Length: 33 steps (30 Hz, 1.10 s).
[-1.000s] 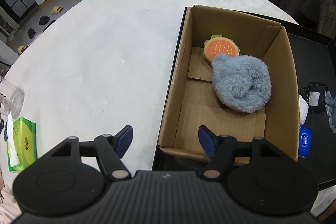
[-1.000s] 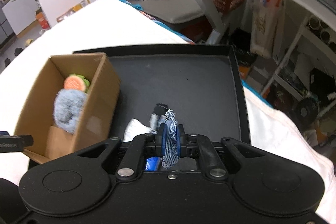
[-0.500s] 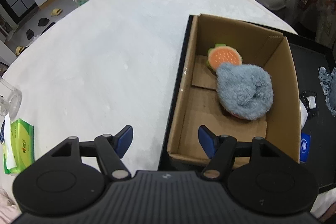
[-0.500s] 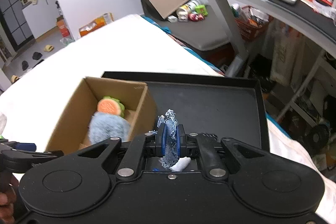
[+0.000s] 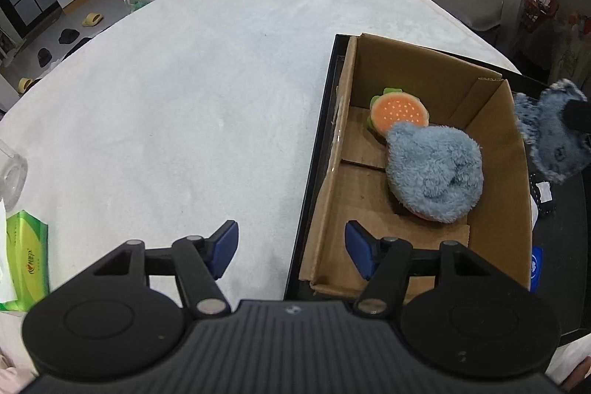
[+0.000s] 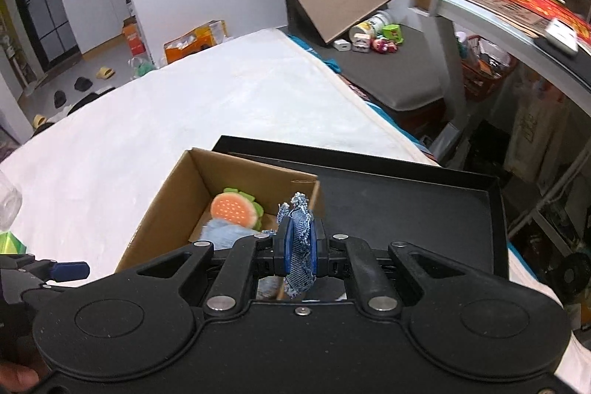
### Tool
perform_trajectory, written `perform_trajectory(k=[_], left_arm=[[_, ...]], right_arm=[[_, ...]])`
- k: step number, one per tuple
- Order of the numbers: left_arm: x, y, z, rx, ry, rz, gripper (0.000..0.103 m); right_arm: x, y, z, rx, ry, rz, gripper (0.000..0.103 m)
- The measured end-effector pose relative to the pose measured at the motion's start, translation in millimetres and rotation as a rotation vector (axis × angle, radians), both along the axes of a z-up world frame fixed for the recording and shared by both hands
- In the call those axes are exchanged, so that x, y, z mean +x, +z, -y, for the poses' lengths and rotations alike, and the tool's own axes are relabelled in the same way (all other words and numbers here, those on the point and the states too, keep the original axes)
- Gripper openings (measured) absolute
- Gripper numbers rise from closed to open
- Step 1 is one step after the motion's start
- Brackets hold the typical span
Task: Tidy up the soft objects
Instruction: 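Carry the denim cloth into the box and open the right gripper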
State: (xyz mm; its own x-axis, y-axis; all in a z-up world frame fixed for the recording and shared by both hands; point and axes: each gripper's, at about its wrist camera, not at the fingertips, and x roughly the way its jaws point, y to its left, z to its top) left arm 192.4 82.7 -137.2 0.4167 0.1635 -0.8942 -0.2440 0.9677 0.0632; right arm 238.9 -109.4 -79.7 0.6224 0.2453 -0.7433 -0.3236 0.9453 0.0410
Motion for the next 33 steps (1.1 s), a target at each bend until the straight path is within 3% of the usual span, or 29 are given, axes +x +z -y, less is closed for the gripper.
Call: perform_trajectory(k=[5, 14, 28, 33], left_arm=[[3, -7, -3, -0.035, -0.016, -0.003, 0.054], [9, -20, -5, -0.079, -0.051, -0.019, 0.015], [10, -25, -1, -0.074, -0.071, -0.025, 0.01], [14, -27, -1, -0.08, -0.063, -0.035, 0.011]], right_arm=[[6, -5, -20, -0.035, 0.033, 0.0, 0.01], [23, -18, -42, -0.109, 0.056, 0.01, 0.01], [44, -40, -65, -0.193, 0.094, -0.01, 0.01], [50, -50, -68, -0.192, 0.107, -0.062, 0.016]])
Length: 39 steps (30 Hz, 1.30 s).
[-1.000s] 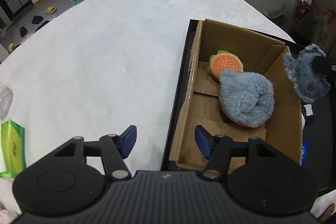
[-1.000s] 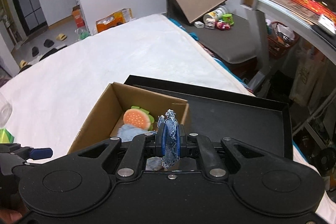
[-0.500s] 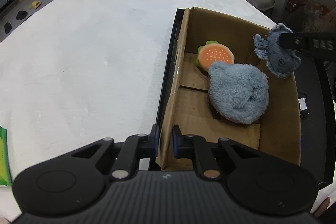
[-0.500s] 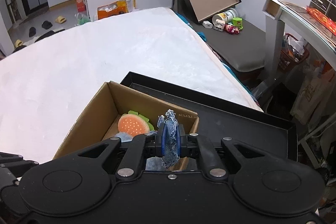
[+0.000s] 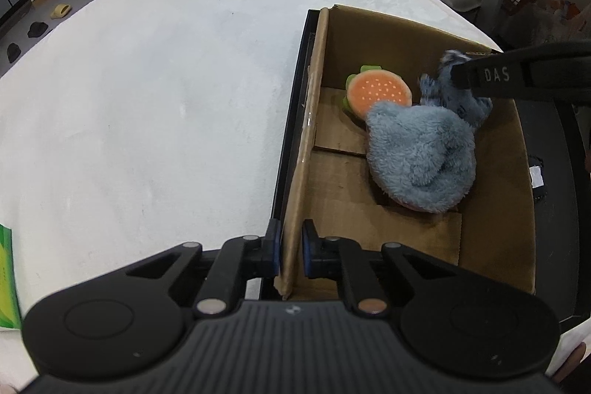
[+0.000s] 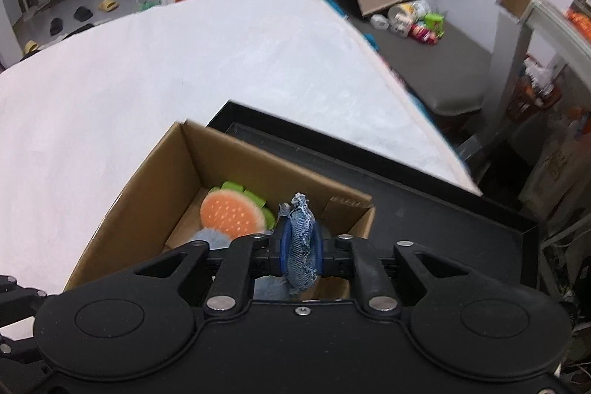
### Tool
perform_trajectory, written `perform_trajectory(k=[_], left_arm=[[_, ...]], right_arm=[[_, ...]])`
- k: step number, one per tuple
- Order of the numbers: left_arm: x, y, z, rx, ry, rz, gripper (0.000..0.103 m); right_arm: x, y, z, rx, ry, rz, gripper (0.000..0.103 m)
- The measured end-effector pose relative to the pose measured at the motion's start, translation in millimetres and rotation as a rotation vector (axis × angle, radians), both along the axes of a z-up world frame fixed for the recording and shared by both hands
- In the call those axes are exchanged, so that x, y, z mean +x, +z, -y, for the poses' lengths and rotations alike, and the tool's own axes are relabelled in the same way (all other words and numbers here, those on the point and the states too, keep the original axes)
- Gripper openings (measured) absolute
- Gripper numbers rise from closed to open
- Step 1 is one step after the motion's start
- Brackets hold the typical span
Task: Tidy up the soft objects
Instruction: 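Carry the denim cloth into the box and open the right gripper, then move the right gripper back over the tray to the blue tissue pack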
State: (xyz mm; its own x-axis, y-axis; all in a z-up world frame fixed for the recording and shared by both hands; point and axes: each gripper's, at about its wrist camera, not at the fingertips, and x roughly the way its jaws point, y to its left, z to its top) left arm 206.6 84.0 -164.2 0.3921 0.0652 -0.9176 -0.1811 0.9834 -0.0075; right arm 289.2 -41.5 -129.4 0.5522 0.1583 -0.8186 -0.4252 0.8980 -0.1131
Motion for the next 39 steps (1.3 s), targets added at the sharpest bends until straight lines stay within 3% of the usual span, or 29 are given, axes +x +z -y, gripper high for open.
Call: perform_trajectory(k=[1, 5, 12, 18, 33, 39], left_arm=[[0, 0, 0, 0.002, 0.001, -0.001, 0.011], [2, 0, 3, 0.008, 0.005, -0.004, 0.011], [3, 1, 8, 0.025, -0.001, -0.013, 0.011], [-1, 4, 10, 0.033, 0.006, -0.022, 0.011], [-7, 13, 18, 0.062, 0.017, -0.037, 0.015], [-7, 14, 22, 0.076, 0.022, -0.051, 0.023]], right_arm=[[1, 0, 0, 0.005, 0.0, -0.005, 0.017], [-3, 5, 1, 0.018, 0.006, 0.001, 0.042], [-12, 18, 10, 0.052, 0.007, 0.022, 0.051], [-20, 27, 25, 0.09, -0.014, 0.033, 0.057], [-43, 20, 80, 0.15, -0.107, 0.008, 0.058], [-51, 12, 97, 0.173, -0.138, -0.013, 0.058]])
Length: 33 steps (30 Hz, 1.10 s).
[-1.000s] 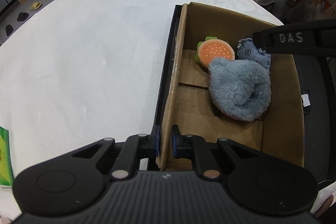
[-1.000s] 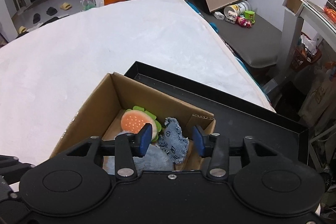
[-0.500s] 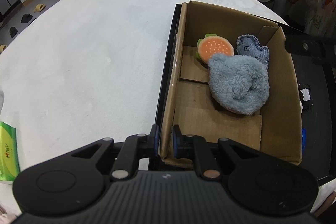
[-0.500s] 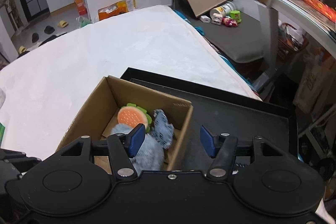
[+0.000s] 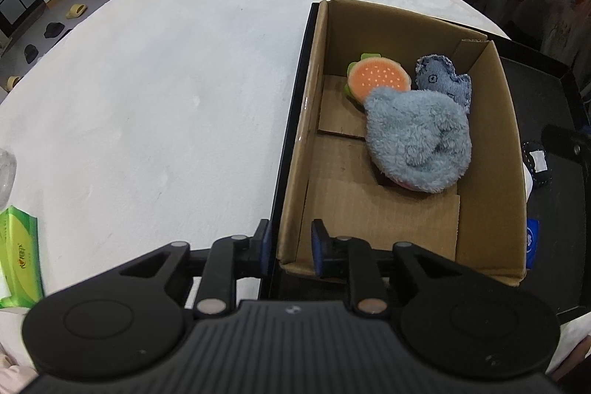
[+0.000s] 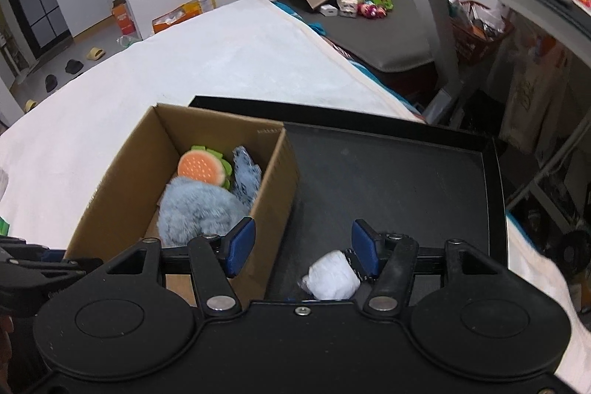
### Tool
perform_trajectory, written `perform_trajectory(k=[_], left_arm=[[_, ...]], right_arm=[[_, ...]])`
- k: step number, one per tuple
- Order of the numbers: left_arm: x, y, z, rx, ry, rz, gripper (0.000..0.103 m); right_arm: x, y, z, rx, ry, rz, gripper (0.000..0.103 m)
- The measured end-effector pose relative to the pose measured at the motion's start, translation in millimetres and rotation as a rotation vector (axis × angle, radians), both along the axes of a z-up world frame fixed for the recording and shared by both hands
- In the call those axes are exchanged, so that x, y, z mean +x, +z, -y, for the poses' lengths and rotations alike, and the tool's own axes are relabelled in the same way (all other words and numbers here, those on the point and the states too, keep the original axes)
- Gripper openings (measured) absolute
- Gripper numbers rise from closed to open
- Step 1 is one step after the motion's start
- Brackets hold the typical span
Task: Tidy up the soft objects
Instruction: 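Move the right gripper back over the tray to the blue tissue pack, then close the right gripper on the blue Vinda tissue pack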
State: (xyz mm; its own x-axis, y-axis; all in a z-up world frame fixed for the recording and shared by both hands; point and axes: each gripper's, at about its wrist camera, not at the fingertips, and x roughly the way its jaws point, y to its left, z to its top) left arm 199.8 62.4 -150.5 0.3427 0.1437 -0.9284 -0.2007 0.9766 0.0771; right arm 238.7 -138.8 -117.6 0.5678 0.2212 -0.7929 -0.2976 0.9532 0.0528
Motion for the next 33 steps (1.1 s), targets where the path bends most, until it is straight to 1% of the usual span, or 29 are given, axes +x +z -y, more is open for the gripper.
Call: perform_trajectory(k=[2, 4, 5, 7, 10, 12, 13, 15, 18, 22, 24, 26, 29, 33], left_arm=[[1, 1, 3, 0.007, -0.002, -0.002, 0.028], [0, 1, 6, 0.013, -0.004, -0.004, 0.037], [0, 1, 8, 0.017, -0.005, -0.005, 0.039], [0, 1, 11, 0.026, -0.006, -0.008, 0.046], [0, 0, 14, 0.037, -0.004, -0.013, 0.052], [0, 0, 15, 0.043, 0.0, -0.014, 0.054], [0, 0, 15, 0.047, 0.002, -0.015, 0.056], [0, 0, 16, 0.053, 0.001, -0.017, 0.057], [1, 1, 19, 0.065, -0.001, -0.02, 0.057], [1, 0, 20, 0.078, -0.002, -0.023, 0.058], [2, 0, 21, 0.085, 0.0, -0.026, 0.058], [2, -1, 21, 0.091, 0.004, -0.029, 0.058], [3, -1, 20, 0.099, 0.006, -0.034, 0.058], [5, -2, 19, 0.114, 0.01, -0.045, 0.058]], right_arm=[[-3, -3, 5, 0.01, -0.008, -0.011, 0.058], [-5, -7, 11, 0.024, -0.018, -0.027, 0.058], [-6, -9, 14, 0.03, -0.022, -0.035, 0.058], [-8, -13, 19, 0.04, -0.031, -0.05, 0.058], [-12, -19, 25, 0.049, -0.039, -0.07, 0.062], [-14, -24, 29, 0.048, -0.045, -0.083, 0.071], [-16, -25, 30, 0.049, -0.047, -0.086, 0.072], [-18, -30, 33, 0.052, -0.048, -0.099, 0.077], [-20, -39, 37, 0.061, -0.051, -0.128, 0.081], [-21, -50, 42, 0.087, -0.061, -0.159, 0.083], [-20, -55, 44, 0.104, -0.068, -0.172, 0.088], [-19, -59, 45, 0.121, -0.072, -0.183, 0.091], [-16, -66, 46, 0.143, -0.075, -0.208, 0.093], [-12, -74, 44, 0.148, -0.067, -0.228, 0.097]])
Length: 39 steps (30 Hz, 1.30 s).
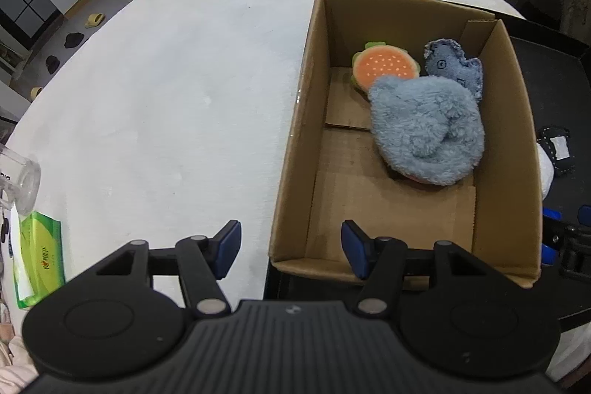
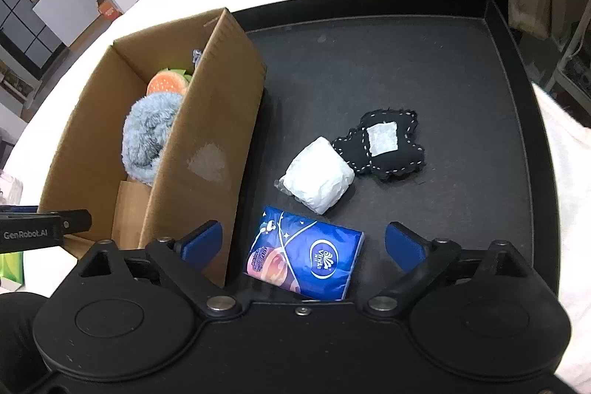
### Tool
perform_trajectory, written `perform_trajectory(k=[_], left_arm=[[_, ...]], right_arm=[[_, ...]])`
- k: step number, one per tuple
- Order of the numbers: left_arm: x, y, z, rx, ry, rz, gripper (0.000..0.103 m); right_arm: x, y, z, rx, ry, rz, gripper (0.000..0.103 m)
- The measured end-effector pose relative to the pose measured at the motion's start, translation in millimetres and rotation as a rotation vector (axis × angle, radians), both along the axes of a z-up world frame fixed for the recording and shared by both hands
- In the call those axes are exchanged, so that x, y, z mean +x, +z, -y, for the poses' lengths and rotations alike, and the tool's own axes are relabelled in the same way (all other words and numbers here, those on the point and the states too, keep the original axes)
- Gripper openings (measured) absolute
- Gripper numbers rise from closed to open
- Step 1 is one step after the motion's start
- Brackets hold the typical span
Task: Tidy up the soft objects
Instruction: 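Close the right gripper on the blue Vinda tissue pack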
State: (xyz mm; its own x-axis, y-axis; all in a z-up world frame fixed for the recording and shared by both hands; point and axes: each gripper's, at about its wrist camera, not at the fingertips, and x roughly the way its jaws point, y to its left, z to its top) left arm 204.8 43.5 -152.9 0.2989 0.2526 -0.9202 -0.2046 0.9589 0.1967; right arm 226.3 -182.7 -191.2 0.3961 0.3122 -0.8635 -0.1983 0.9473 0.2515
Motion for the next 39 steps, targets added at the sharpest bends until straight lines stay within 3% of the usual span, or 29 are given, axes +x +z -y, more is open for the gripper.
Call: perform_trajectory(k=[24, 29, 39], left_arm=[[3, -2, -1, 0.032, 0.015, -0.018, 0.058], [1, 1, -1, 0.03, 0.016, -0.012, 0.058], [-3, 5, 0, 0.021, 0.014, 0.0, 0.058]], right_arm=[[5, -21, -2, 0.025, 0.024, -0.06, 0.103], [5, -29, 1, -0.079, 0.006, -0.08, 0.096], [-6, -25, 19, -0.119, -0.036, -0.082, 0.085]])
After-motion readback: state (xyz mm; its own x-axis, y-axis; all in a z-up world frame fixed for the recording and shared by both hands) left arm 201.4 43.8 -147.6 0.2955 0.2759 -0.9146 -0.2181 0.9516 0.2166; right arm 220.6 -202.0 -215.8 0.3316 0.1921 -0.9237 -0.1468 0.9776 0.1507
